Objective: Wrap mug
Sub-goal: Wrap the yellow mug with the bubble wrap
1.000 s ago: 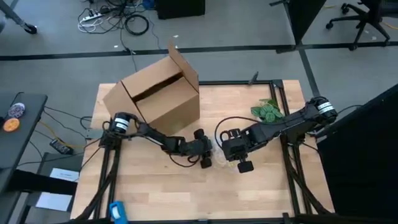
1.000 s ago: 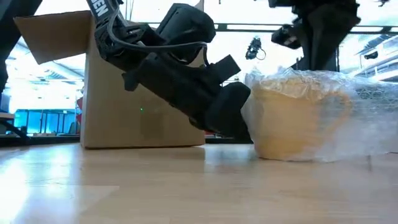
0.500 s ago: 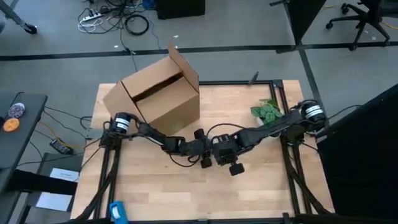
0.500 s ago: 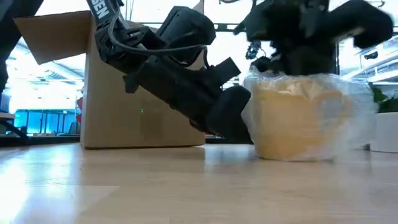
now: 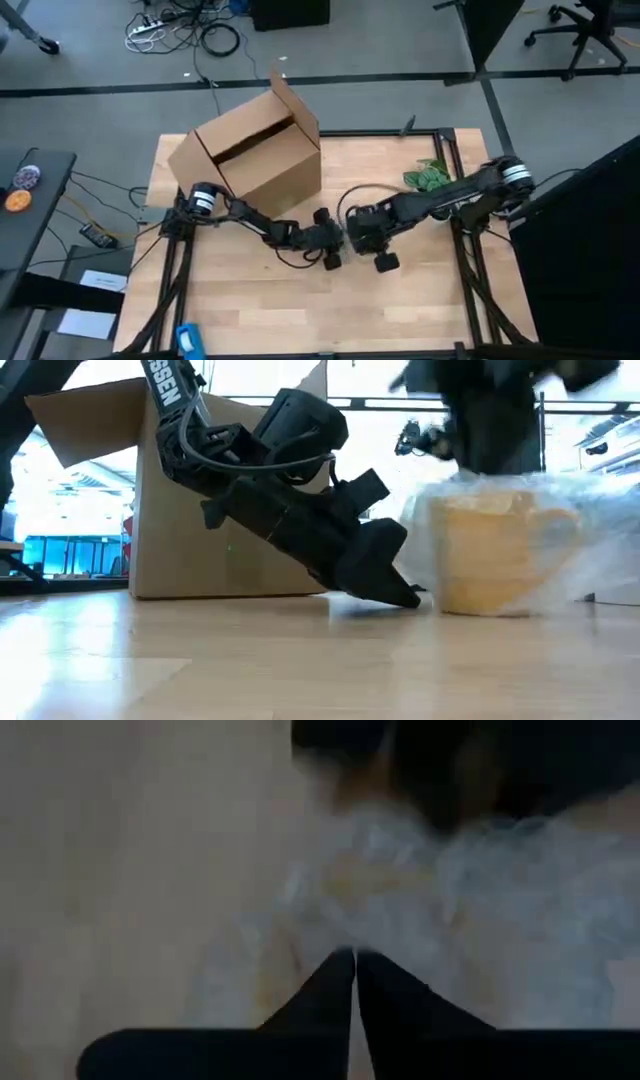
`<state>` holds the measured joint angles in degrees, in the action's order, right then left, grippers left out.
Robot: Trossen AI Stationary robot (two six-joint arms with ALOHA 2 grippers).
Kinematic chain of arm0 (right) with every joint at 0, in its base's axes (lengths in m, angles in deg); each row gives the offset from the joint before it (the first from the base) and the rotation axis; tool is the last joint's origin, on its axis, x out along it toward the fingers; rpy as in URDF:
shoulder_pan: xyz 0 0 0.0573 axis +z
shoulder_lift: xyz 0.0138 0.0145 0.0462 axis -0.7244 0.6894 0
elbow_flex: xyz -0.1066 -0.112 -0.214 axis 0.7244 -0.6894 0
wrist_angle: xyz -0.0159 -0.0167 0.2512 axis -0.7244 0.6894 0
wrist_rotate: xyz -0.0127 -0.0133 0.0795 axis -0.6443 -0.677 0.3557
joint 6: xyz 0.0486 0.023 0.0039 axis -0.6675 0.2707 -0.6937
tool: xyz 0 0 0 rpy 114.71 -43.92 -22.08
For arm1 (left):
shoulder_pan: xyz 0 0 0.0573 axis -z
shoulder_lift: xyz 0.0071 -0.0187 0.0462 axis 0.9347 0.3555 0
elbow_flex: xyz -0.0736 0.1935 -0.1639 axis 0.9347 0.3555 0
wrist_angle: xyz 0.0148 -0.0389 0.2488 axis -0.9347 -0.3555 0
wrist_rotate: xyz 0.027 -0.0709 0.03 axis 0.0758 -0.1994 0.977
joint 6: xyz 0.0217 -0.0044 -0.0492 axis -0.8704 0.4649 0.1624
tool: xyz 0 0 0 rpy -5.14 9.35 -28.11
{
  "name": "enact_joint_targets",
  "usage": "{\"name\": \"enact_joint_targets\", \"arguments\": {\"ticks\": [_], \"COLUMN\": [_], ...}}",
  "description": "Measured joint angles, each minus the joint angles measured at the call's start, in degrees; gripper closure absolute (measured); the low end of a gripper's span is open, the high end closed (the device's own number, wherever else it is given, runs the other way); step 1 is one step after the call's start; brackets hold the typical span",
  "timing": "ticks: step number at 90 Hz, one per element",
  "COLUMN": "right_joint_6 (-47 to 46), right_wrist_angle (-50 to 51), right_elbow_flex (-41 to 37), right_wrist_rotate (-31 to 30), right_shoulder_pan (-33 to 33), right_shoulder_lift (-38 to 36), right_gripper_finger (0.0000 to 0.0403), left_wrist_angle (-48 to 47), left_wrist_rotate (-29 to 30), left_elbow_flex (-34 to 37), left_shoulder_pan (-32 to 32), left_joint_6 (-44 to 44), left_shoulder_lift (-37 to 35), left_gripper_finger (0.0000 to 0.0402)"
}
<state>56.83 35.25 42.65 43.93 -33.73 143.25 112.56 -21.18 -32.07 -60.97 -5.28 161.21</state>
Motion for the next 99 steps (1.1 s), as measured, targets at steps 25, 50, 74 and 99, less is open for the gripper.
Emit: {"name": "enact_joint_targets", "arguments": {"ticks": [25, 50, 74, 99], "right_joint_6": [0.0, 2.2, 3.3, 1.0], "right_wrist_angle": [-4.0, -5.2, -1.6, 6.8], "right_elbow_flex": [-2.9, -5.3, -3.9, -1.3], "right_wrist_rotate": [1.7, 4.1, 3.4, 3.4], "right_shoulder_pan": [0.3, -1.0, -1.4, -2.0], "right_shoulder_lift": [2.6, 14.3, 7.6, 1.3], "right_gripper_finger": [0.0403, 0.0403, 0.0403, 0.0403], "left_wrist_angle": [-0.1, -0.4, -5.6, -6.6], "left_wrist_rotate": [0.1, 0.3, -0.2, -0.1], "left_elbow_flex": [0.0, 0.0, 0.1, 0.1], "left_shoulder_pan": [0.0, 0.7, 1.3, 1.3], "left_joint_6": [0.1, 0.2, 0.2, 0.2], "left_shoulder_lift": [0.0, -0.5, -3.4, -3.8], "left_gripper_finger": [0.0301, 0.0301, 0.0301, 0.0301]}}
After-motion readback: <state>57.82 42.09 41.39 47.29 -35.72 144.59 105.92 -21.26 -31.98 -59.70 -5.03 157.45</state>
